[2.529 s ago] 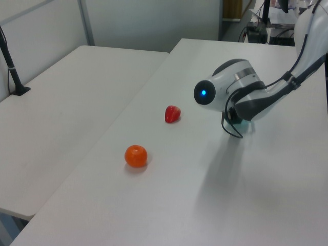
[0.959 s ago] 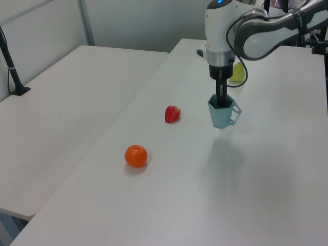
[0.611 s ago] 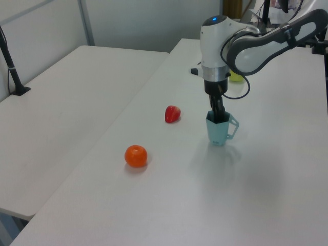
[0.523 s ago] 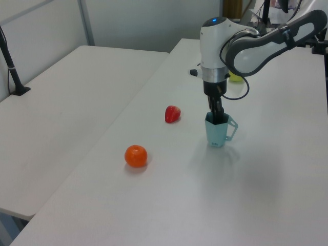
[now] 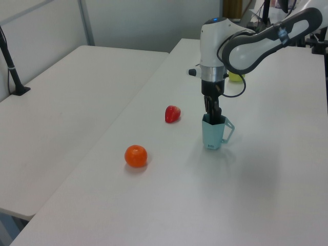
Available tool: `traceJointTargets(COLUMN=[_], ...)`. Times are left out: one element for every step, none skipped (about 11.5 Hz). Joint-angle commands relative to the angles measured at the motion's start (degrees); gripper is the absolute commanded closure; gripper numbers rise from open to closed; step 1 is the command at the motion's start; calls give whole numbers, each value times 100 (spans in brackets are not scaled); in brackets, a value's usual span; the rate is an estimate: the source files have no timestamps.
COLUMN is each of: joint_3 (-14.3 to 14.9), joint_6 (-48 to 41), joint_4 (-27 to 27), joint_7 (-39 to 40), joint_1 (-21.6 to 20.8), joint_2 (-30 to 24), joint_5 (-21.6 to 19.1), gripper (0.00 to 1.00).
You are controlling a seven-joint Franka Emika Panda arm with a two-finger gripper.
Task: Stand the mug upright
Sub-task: 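Lower the upright mug onto the table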
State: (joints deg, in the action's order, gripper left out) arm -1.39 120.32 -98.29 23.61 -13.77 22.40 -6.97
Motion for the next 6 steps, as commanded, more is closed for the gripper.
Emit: traceJointTargets(joint_3=[16,16,24,25,25,33], joint_6=[114,97,71,36,18,18], joint_4=[-15,-15,-6,-6,3,11], joint_7=[108,100,100,74,-5,-258], joint_1=[-38,-38,-38,-20,-11,6], joint_2=[19,19,10,-7,-51,-121], joint_5=[-68,-59,-59,-59,-59,-59], gripper=[86,82,76,64,55,26])
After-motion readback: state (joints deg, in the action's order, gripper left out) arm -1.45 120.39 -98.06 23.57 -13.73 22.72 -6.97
